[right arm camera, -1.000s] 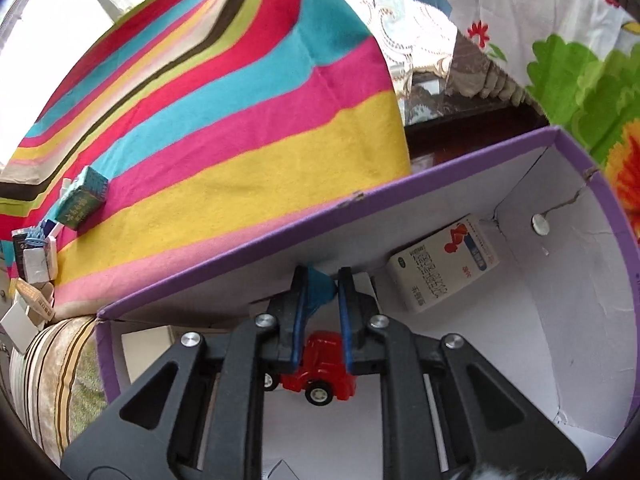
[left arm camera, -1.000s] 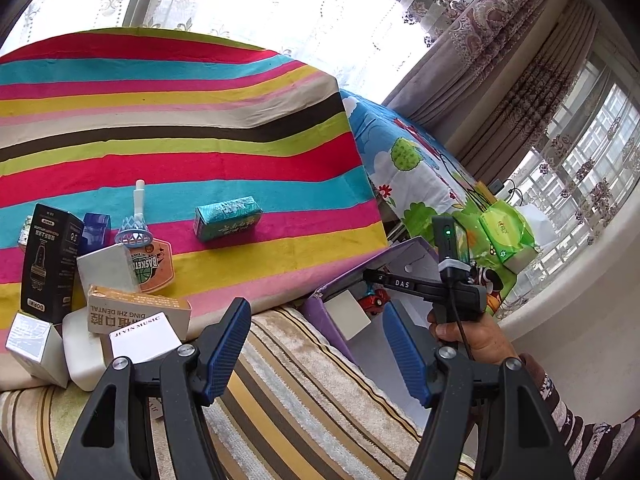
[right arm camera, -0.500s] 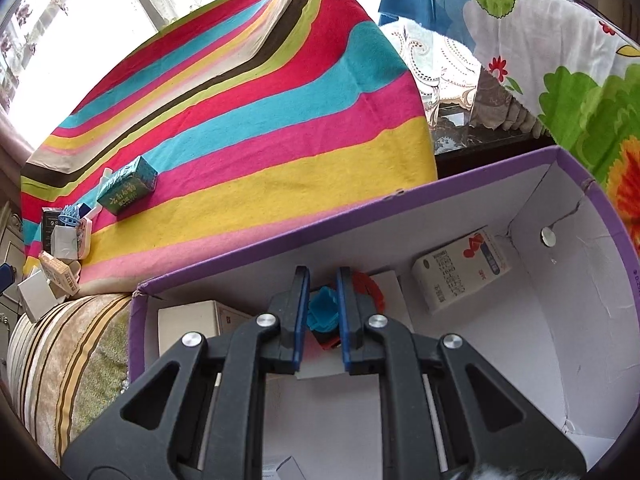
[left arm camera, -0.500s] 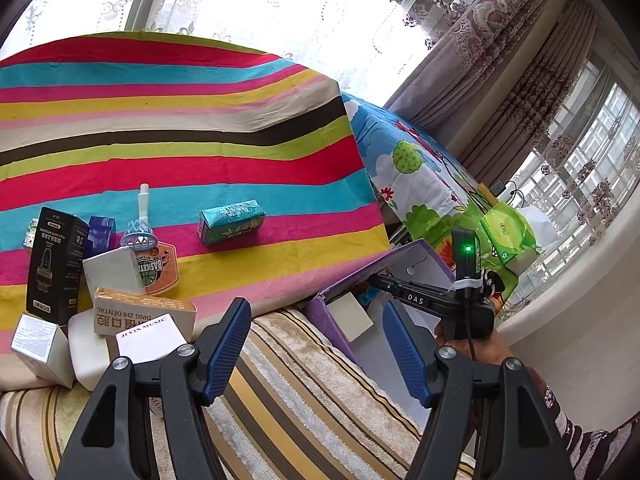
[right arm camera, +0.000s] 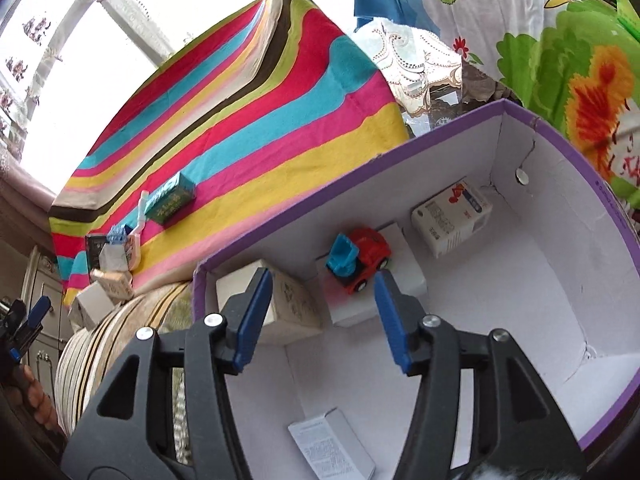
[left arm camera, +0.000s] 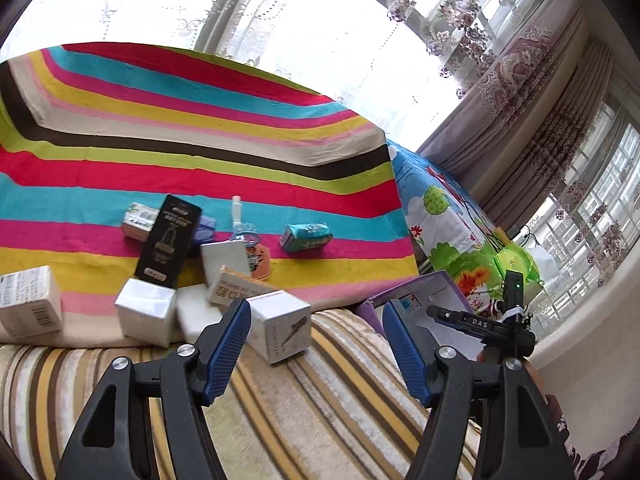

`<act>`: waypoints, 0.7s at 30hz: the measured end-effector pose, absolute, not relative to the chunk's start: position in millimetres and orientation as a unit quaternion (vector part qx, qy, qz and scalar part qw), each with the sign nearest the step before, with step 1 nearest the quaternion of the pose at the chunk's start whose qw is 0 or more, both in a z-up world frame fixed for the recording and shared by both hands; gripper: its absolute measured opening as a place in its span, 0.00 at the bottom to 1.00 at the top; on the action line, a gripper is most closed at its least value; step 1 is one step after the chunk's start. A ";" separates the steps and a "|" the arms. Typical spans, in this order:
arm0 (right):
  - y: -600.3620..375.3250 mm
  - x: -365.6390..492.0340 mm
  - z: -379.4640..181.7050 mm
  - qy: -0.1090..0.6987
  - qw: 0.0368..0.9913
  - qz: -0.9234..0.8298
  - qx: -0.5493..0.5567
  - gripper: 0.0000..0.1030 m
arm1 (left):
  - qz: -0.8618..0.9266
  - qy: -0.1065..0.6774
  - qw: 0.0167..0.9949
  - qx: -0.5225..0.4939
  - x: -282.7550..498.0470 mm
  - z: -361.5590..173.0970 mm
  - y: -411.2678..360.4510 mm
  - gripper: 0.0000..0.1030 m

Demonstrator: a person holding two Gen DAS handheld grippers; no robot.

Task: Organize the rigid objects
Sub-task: 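Withdraw both grippers from the storage box back toward the pile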

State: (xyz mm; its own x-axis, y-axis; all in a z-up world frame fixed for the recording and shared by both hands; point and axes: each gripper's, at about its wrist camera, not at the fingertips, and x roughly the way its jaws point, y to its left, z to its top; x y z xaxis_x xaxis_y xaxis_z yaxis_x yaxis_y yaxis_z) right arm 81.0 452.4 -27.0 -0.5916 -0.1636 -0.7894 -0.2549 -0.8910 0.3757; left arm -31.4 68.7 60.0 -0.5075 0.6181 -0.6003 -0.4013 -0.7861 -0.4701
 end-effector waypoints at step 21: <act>291.4 97.5 44.9 0.124 -0.114 0.868 -0.466 0.78 | 0.890 -0.191 0.125 -0.394 1.3 36.5 -76.7 0.81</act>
State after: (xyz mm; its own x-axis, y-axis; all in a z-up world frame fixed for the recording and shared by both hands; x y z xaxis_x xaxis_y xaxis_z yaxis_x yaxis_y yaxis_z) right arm 97.5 291.4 44.9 -0.5390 -0.3131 -0.7819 0.0824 -0.9435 0.3210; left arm 1.3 -76.7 36.5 -0.6577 0.3724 -0.6548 -0.0715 -0.8962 -0.4379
